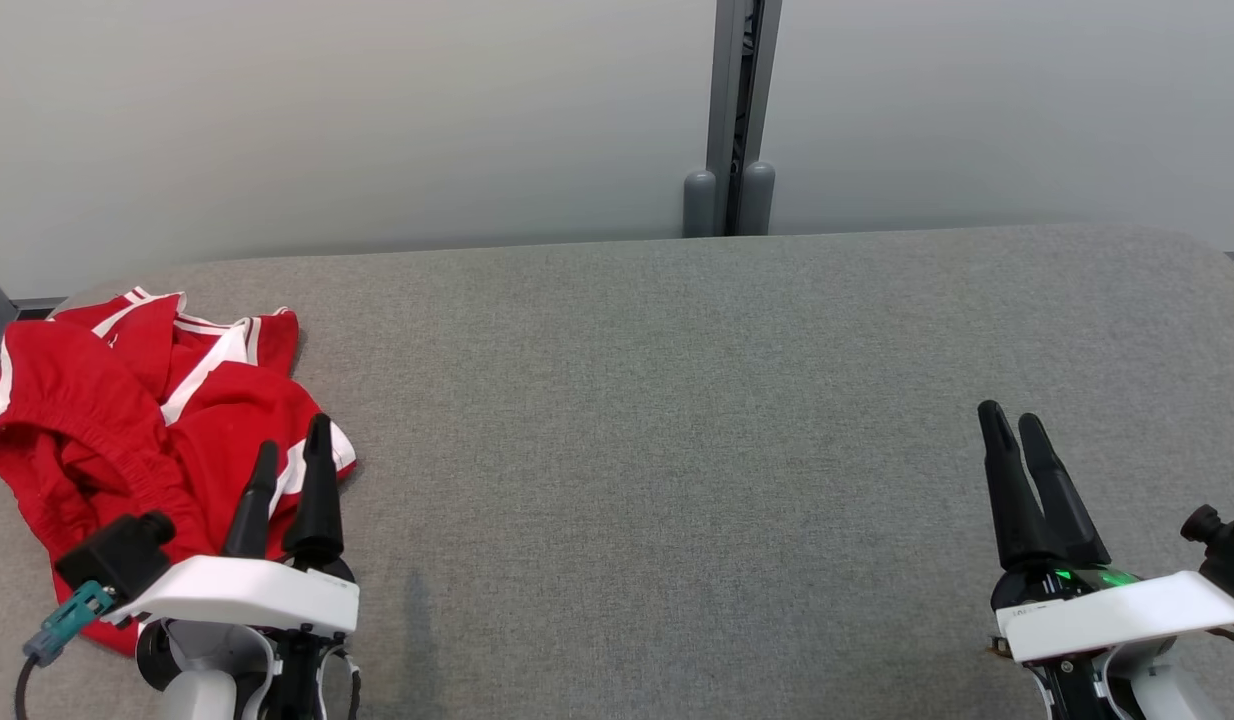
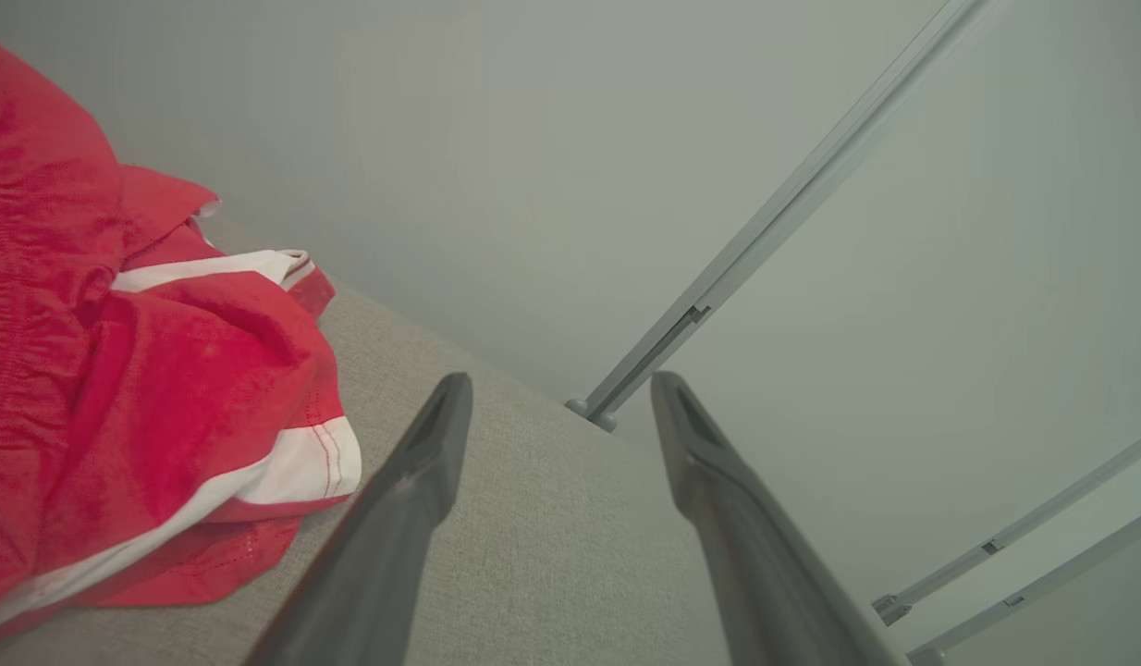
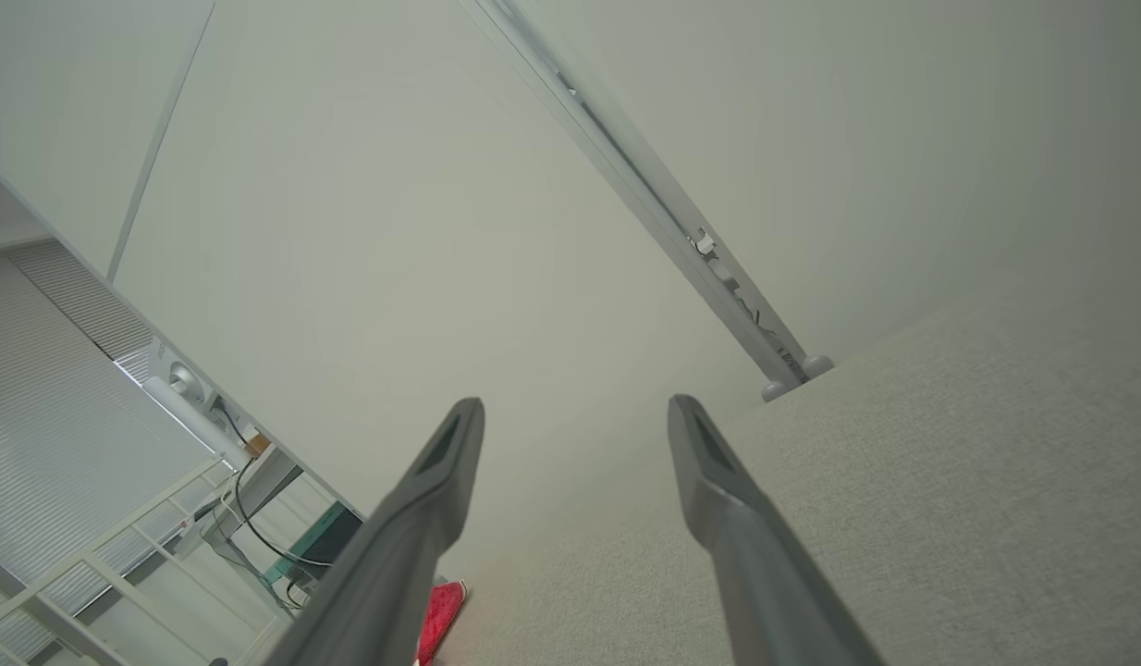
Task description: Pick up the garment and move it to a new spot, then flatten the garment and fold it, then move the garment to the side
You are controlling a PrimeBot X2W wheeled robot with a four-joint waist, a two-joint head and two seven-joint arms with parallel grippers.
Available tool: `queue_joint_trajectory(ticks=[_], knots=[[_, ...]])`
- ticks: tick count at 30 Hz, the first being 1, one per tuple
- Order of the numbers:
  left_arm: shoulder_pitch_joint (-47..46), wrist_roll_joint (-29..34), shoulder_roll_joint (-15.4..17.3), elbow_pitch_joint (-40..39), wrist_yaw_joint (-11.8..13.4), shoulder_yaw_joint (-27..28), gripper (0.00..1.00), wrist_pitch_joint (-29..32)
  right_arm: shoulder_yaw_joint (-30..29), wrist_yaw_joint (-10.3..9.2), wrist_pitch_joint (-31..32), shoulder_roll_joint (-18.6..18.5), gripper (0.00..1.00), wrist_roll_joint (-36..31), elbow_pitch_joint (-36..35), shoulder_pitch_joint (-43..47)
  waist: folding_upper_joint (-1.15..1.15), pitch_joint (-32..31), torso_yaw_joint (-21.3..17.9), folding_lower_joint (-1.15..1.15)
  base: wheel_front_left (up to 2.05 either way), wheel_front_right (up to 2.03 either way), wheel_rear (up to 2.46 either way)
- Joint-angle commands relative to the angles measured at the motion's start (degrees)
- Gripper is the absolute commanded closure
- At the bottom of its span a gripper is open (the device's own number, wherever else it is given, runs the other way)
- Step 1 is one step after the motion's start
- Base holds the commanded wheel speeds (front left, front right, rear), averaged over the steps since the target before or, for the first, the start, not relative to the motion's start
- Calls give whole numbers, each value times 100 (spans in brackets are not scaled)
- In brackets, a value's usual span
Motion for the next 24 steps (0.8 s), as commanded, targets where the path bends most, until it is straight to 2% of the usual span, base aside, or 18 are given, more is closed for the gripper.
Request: queue_joint_trajectory(ticks=[1,8,24], knots=[[-51,212,35,-78,27,-33,0,-47,-47,28,-29,-22,0,-191,-18,-98,0,0,-2,0,0,0,0],[-2,991,41,-87,113,-180,0,-228,-228,30,-31,66,0,-1093,185,-154,0,4,-12,0,0,0,0],[79,2200,49,-54,208,-346,0,-537,-611,30,-37,290,0,-2506,698,-291,0,22,4,0,0,0,0]])
